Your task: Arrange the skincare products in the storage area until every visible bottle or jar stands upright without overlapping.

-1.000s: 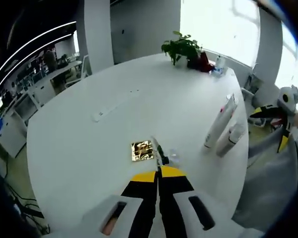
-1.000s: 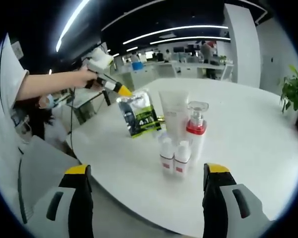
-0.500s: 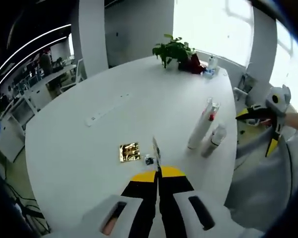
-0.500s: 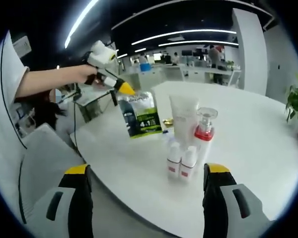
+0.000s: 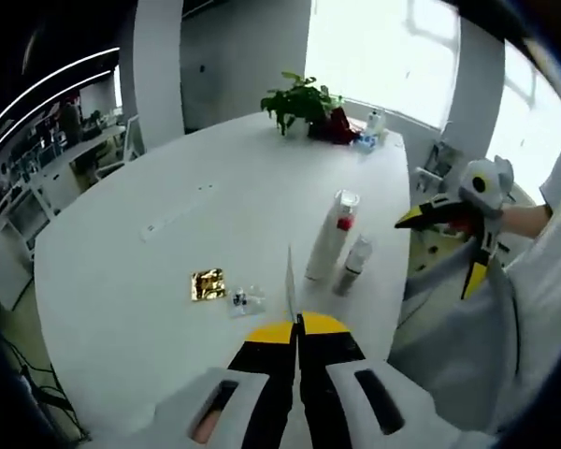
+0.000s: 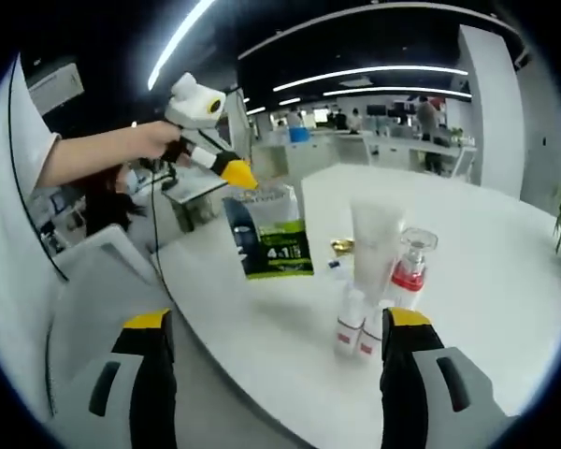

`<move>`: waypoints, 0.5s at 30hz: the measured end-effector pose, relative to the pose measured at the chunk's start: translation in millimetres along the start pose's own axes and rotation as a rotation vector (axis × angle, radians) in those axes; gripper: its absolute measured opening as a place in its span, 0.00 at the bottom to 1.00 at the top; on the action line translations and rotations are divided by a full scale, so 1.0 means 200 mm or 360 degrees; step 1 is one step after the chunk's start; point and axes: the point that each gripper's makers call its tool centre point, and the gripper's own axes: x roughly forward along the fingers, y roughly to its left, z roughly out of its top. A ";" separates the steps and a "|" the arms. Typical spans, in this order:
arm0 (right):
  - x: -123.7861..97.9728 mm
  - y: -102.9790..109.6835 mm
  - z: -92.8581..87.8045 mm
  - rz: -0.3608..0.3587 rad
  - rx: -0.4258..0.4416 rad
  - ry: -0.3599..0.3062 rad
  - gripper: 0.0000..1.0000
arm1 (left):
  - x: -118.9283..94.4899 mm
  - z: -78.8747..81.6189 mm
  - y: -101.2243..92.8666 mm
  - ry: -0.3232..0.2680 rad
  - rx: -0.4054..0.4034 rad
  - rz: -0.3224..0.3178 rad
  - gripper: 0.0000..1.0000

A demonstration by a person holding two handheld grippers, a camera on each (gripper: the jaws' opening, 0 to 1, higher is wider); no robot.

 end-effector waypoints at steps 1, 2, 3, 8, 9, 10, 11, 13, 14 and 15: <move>0.01 0.01 0.01 0.0022 -0.0015 -0.0004 0.90 | -0.01 -0.01 -0.02 0.0008 0.0000 -0.0018 0.03; 0.02 0.02 0.01 0.0035 -0.0021 -0.0008 0.90 | -0.01 -0.01 -0.02 0.0009 0.0004 -0.0022 0.03; 0.03 0.04 0.02 0.0063 -0.0033 -0.0013 0.89 | -0.02 -0.02 -0.03 0.0019 0.0014 -0.0032 0.03; 0.07 0.09 0.05 0.0166 -0.0098 -0.0014 0.84 | -0.07 -0.02 -0.12 0.0012 0.0027 -0.0105 0.03; 0.09 0.10 0.05 0.0181 -0.0112 -0.0016 0.83 | -0.08 -0.02 -0.16 0.0006 0.0031 -0.0147 0.03; 0.10 0.11 0.06 0.0192 -0.0122 -0.0015 0.83 | -0.10 -0.02 -0.20 -0.0001 0.0043 -0.0167 0.03; 0.10 0.12 0.06 0.0206 -0.0130 -0.0015 0.83 | -0.11 -0.02 -0.23 0.0000 0.0054 -0.0179 0.03; 0.12 0.14 0.07 0.0235 -0.0156 -0.0009 0.81 | -0.11 -0.02 -0.26 0.0006 0.0085 -0.0213 0.03; 0.13 0.15 0.07 0.0252 -0.0174 -0.0007 0.81 | -0.13 -0.02 -0.30 0.0012 0.0107 -0.0229 0.03; 0.14 0.15 0.07 0.0262 -0.0181 -0.0005 0.80 | -0.14 -0.01 -0.32 0.0013 0.0121 -0.0236 0.03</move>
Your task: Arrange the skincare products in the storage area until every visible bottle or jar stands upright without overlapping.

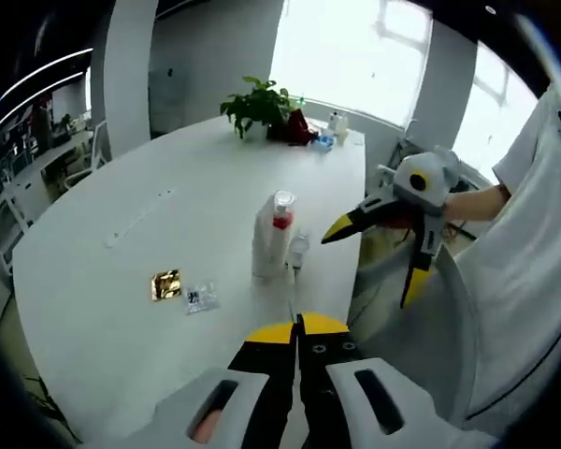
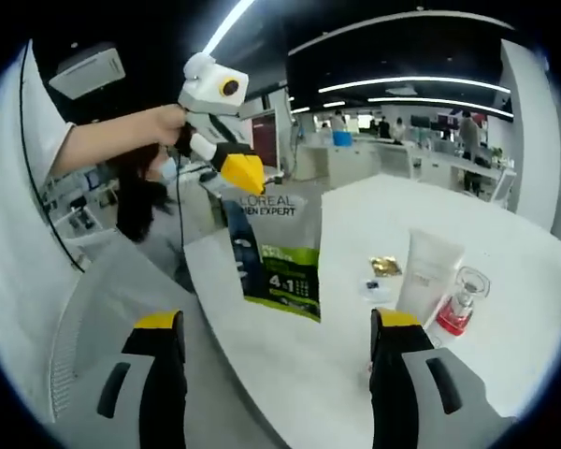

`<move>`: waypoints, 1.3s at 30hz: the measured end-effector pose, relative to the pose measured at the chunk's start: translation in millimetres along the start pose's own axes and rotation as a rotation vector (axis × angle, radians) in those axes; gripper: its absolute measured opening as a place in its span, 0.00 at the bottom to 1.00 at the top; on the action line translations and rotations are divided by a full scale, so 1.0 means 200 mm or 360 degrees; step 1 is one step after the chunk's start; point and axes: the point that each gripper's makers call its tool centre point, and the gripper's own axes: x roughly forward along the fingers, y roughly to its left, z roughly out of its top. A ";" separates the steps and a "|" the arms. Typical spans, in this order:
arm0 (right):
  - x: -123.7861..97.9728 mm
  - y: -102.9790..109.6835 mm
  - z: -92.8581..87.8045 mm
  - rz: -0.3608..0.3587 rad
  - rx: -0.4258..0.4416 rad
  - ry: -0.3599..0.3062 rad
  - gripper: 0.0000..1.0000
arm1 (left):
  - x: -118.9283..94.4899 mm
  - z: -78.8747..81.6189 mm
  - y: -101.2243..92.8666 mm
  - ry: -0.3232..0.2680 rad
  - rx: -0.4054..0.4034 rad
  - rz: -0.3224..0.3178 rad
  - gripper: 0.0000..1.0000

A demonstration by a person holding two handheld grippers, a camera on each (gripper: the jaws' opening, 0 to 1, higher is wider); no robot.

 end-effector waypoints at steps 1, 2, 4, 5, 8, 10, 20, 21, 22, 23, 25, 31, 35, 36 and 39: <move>0.01 0.00 0.01 0.0013 -0.0005 0.0001 0.80 | -0.01 0.01 -0.02 -0.0005 0.0007 -0.0013 0.03; 0.02 0.00 0.01 0.0024 -0.0009 0.0000 0.78 | -0.01 0.01 -0.03 -0.0010 0.0005 -0.0024 0.03; 0.03 0.01 0.02 0.0048 -0.0023 -0.0005 0.75 | -0.03 0.03 -0.09 -0.0019 0.0006 -0.0042 0.03; 0.03 0.02 0.02 0.0056 -0.0027 -0.0008 0.74 | -0.03 0.03 -0.10 -0.0023 0.0010 -0.0049 0.03; 0.05 0.03 0.04 0.0094 -0.0035 -0.0017 0.72 | -0.03 0.05 -0.17 -0.0028 0.0032 -0.0080 0.03; 0.05 0.04 0.04 0.0115 -0.0040 -0.0016 0.69 | -0.03 0.07 -0.20 -0.0023 0.0056 -0.0096 0.03; 0.09 0.09 0.04 0.0270 -0.0057 -0.0007 0.48 | -0.03 0.16 -0.35 -0.0097 0.0114 -0.0221 0.03; 0.09 0.10 0.03 0.0276 -0.0059 -0.0007 0.47 | -0.03 0.17 -0.36 -0.0106 0.0108 -0.0239 0.03; 0.09 0.10 0.04 0.0285 -0.0065 -0.0011 0.45 | -0.03 0.18 -0.37 -0.0124 0.0103 -0.0264 0.03; 0.09 0.11 0.04 0.0299 -0.0069 -0.0020 0.43 | -0.04 0.19 -0.37 -0.0139 0.0102 -0.0272 0.03; 0.09 0.12 0.05 0.0313 -0.0073 -0.0037 0.39 | -0.05 0.20 -0.38 -0.0163 0.0099 -0.0296 0.03; 0.07 0.15 0.08 0.0331 -0.0154 -0.0090 0.14 | -0.07 0.22 -0.39 -0.0222 0.0061 -0.0334 0.03; 0.05 0.21 0.08 0.0425 -0.0144 -0.0114 0.03 | -0.08 0.23 -0.37 -0.0271 -0.0003 -0.0347 0.04; 0.04 0.22 0.09 0.0435 -0.0133 -0.0120 0.03 | -0.09 0.23 -0.36 -0.0275 -0.0009 -0.0347 0.04; 0.03 0.28 0.08 0.0529 -0.0004 -0.0094 0.02 | -0.09 0.23 -0.35 -0.0283 -0.0034 -0.0344 0.04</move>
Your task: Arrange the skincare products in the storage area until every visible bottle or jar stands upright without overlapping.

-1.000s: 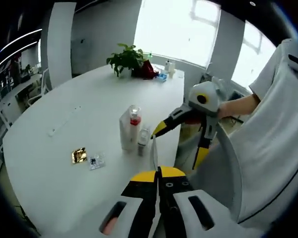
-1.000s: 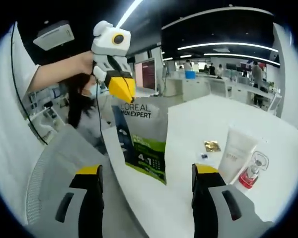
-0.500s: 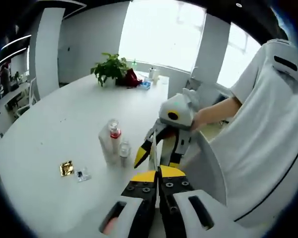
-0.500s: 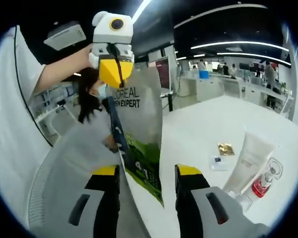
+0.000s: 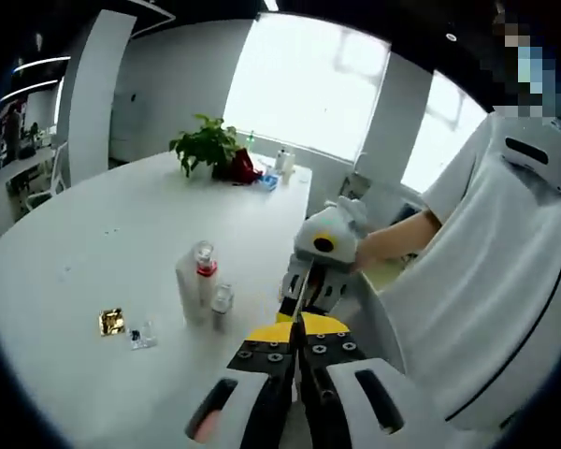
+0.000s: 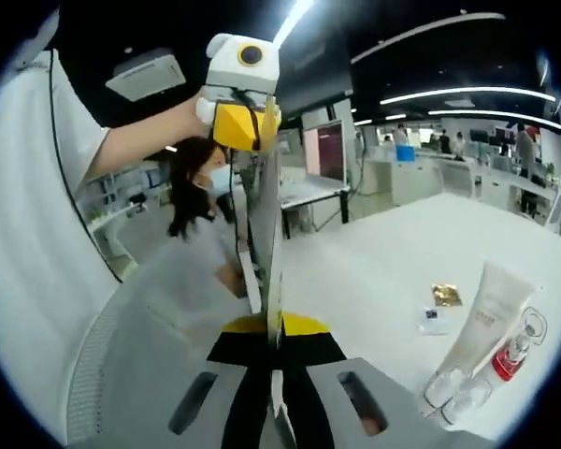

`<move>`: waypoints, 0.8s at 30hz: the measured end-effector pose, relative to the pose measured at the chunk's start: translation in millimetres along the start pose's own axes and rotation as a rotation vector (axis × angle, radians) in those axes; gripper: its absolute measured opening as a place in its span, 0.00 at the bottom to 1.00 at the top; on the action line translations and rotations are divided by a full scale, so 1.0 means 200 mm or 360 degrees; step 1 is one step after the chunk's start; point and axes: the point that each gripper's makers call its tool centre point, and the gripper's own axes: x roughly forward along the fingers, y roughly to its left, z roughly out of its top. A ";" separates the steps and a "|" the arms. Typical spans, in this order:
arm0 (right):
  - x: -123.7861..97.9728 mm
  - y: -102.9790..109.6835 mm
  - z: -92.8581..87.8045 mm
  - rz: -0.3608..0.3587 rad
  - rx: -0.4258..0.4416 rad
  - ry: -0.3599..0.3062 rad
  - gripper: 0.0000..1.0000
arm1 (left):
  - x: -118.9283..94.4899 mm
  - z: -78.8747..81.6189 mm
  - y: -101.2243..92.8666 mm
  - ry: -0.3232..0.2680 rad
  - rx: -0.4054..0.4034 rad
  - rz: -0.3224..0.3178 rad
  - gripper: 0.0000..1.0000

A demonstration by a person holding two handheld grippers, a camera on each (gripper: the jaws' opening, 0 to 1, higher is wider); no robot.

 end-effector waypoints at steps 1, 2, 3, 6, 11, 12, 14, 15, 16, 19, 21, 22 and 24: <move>0.00 0.00 0.00 0.0001 0.0066 -0.0016 0.02 | 0.00 0.00 0.01 -0.0018 -0.0001 0.0003 0.04; -0.01 0.00 0.00 0.0004 0.0089 -0.0024 0.02 | 0.00 0.01 0.01 -0.0050 0.0025 0.0001 0.04; -0.01 0.00 0.00 0.0007 0.0107 -0.0029 0.02 | -0.01 0.02 0.02 -0.0080 0.0054 0.0014 0.04; -0.02 0.01 0.00 0.0016 0.0191 -0.0054 0.01 | 0.00 0.03 0.04 -0.0138 0.0055 0.0045 0.08; -0.07 -0.02 0.04 0.0001 0.0371 -0.0159 0.01 | -0.01 0.09 0.05 -0.0331 -0.0024 0.0049 0.47; -0.08 -0.03 0.05 -0.0007 0.0422 -0.0192 0.01 | -0.01 0.09 0.05 -0.0350 -0.0039 0.0061 0.48; -0.11 -0.05 0.08 -0.0018 0.0486 -0.0260 0.01 | -0.01 0.06 0.06 -0.0376 -0.0091 0.0076 0.46; -0.12 -0.05 0.09 -0.0022 0.0515 -0.0288 0.01 | -0.02 0.05 0.07 -0.0392 -0.0113 0.0095 0.47; -0.13 -0.06 0.10 -0.0023 0.0563 -0.0326 0.01 | -0.02 0.04 0.09 -0.0416 -0.0135 0.0113 0.48; -0.15 -0.07 0.14 -0.0007 0.0677 -0.0401 0.01 | 0.01 0.01 0.07 -0.0576 -0.0300 0.0133 0.50; -0.16 -0.07 0.16 0.0019 0.0769 -0.0444 0.01 | 0.02 -0.04 0.08 -0.0637 -0.0385 0.0137 0.49; -0.16 -0.06 0.17 0.0044 0.0817 -0.0450 0.01 | 0.03 -0.07 0.08 -0.0667 -0.0443 0.0142 0.49; -0.15 -0.03 0.20 0.0090 0.0911 -0.0473 0.01 | 0.05 -0.13 0.08 -0.0686 -0.0515 0.0142 0.46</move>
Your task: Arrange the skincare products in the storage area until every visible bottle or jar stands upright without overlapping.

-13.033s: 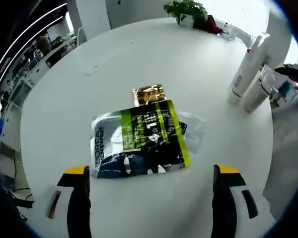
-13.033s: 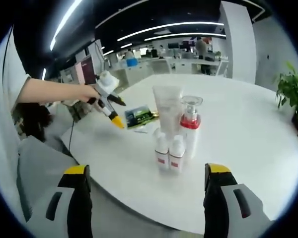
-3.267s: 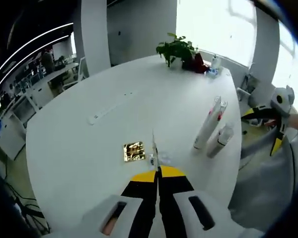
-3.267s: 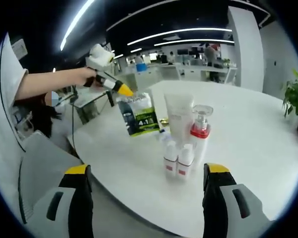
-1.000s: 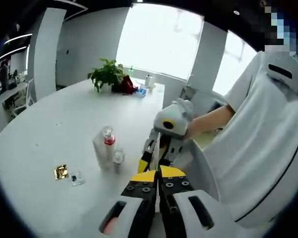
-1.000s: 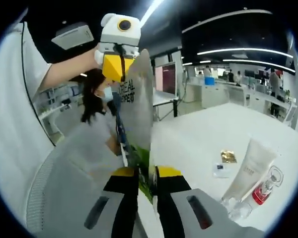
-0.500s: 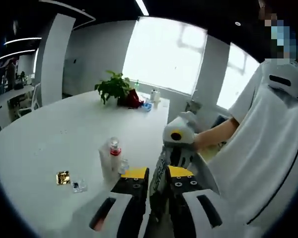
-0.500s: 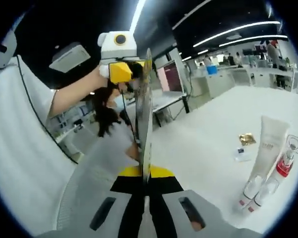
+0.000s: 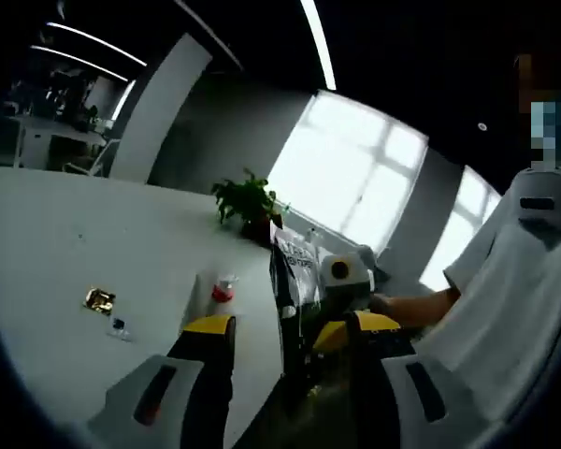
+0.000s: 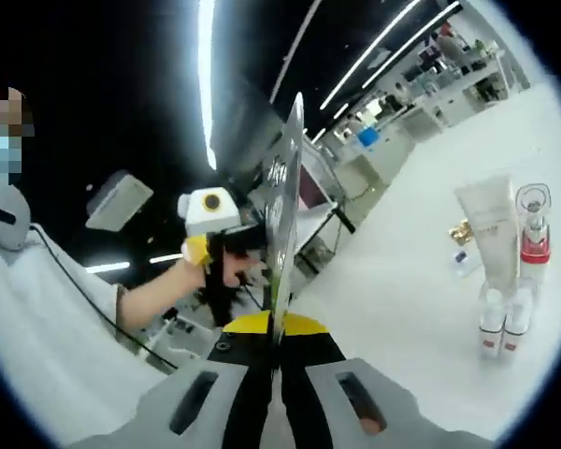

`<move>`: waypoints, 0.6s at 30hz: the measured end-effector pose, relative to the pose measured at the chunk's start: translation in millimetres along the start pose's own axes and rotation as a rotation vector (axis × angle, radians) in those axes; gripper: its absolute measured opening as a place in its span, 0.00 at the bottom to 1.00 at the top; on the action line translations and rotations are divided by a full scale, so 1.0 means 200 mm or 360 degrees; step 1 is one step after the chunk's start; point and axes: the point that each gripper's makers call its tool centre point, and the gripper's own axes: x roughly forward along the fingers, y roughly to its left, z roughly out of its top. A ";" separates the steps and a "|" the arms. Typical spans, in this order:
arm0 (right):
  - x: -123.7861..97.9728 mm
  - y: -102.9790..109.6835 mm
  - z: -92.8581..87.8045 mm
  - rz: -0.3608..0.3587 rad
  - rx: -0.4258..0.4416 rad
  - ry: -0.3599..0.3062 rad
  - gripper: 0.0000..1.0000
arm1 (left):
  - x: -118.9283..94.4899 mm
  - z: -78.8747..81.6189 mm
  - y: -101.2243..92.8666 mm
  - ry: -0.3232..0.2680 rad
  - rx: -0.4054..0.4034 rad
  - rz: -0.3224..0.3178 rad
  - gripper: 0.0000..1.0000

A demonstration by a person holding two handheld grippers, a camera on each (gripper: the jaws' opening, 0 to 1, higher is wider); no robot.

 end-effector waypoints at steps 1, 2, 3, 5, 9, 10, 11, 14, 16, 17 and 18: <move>0.00 0.00 0.01 0.0008 0.0002 -0.0015 0.01 | 0.00 -0.02 0.00 -0.0001 -0.0019 0.0001 0.45; 0.00 0.00 0.01 0.0010 0.0008 -0.0025 0.01 | 0.00 -0.05 0.00 -0.0011 -0.0040 0.0007 0.44; 0.00 0.01 0.02 0.0014 0.0024 -0.0034 0.01 | 0.00 -0.06 0.00 -0.0016 -0.0053 0.0007 0.42; 0.00 0.02 0.02 0.0028 0.0083 -0.0042 0.01 | 0.00 -0.09 -0.02 -0.0045 -0.0112 -0.0007 0.42; 0.00 0.03 0.01 0.0061 0.0176 -0.0035 0.01 | 0.01 -0.15 -0.04 -0.0057 -0.0181 -0.0024 0.34; 0.00 0.04 0.01 0.0073 0.0196 -0.0028 0.01 | 0.01 -0.17 -0.04 -0.0051 -0.0194 -0.0021 0.30; 0.00 0.05 0.00 0.0092 0.0215 -0.0015 0.01 | 0.01 -0.18 -0.05 -0.0049 -0.0198 -0.0020 0.27; 0.00 0.06 -0.03 0.0105 0.0254 0.0028 0.01 | 0.02 -0.19 -0.07 -0.0057 -0.0220 -0.0029 0.25; 0.00 0.06 -0.04 0.0102 0.0272 0.0062 0.01 | 0.02 -0.20 -0.08 -0.0068 -0.0226 -0.0027 0.22; 0.01 0.06 -0.06 0.0106 0.0293 0.0082 0.01 | 0.02 -0.20 -0.09 -0.0073 -0.0226 -0.0024 0.19; 0.01 0.06 -0.06 0.0114 0.0308 0.0095 0.01 | 0.02 -0.21 -0.09 -0.0071 -0.0228 -0.0021 0.16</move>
